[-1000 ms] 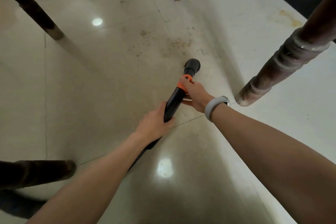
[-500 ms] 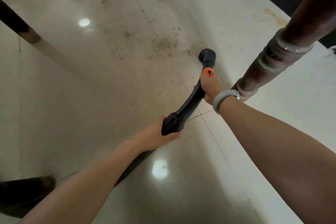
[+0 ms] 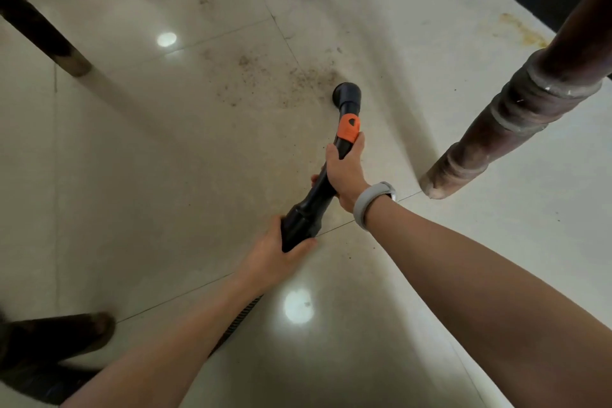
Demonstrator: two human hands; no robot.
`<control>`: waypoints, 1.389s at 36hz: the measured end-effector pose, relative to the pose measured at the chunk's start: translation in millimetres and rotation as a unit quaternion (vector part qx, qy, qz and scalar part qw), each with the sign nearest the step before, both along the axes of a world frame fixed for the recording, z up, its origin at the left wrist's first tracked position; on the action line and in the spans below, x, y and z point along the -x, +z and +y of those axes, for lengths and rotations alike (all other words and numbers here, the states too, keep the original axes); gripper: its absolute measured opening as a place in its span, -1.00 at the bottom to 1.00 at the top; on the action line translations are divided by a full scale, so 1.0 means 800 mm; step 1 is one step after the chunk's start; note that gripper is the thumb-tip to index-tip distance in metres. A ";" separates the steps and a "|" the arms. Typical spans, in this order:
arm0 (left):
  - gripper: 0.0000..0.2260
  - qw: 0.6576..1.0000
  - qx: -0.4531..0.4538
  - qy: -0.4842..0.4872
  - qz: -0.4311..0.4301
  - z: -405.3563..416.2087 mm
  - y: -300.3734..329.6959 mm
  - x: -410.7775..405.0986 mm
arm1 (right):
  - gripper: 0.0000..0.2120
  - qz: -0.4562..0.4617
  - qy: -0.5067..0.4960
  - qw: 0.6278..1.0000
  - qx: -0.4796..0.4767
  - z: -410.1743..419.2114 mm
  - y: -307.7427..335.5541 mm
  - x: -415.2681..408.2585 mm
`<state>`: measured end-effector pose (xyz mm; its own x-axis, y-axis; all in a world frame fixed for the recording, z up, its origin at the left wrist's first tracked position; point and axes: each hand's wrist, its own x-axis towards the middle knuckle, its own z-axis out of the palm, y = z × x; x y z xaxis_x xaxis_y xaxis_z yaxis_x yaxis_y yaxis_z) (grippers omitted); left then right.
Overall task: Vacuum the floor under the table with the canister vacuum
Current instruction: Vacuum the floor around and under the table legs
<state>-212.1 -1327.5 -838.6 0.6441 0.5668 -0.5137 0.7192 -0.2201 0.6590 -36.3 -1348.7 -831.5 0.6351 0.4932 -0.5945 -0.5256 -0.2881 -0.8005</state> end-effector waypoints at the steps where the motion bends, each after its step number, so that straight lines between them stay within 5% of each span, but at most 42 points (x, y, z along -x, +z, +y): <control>1: -0.66 1.000 0.001 0.009 -0.006 0.001 0.001 0.003 | -0.34 -0.006 0.013 1.000 -0.001 0.006 0.002 0.002; 16: -0.55 0.994 0.084 0.062 -0.043 0.024 0.007 0.060 | -0.32 -0.001 0.217 0.976 0.013 0.074 0.019 0.057; 22: -0.50 0.995 0.067 0.058 -0.050 0.035 0.003 0.050 | -0.35 -0.016 0.188 0.982 0.020 0.076 0.021 0.045; 28: -0.65 0.996 0.003 0.046 -0.077 0.044 0.008 -0.003 | -0.44 -0.040 0.034 0.998 0.018 0.060 0.016 -0.007; 35: -0.60 0.997 -0.015 -0.028 -0.073 0.058 0.004 -0.050 | -0.52 0.068 -0.110 0.992 -0.008 0.029 0.002 -0.045; 41: -0.73 0.996 -0.016 -0.014 -0.082 0.075 -0.007 -0.045 | -0.76 0.059 -0.083 0.995 -0.012 0.046 0.001 -0.034; 46: -0.49 0.993 0.003 0.057 -0.099 0.077 -0.007 -0.030 | -0.57 0.003 -0.019 1.000 0.022 0.084 0.006 -0.019; 50: -0.60 0.990 -0.001 0.115 -0.080 0.073 -0.011 -0.004 | -0.63 -0.022 0.054 0.998 0.029 0.113 0.005 0.007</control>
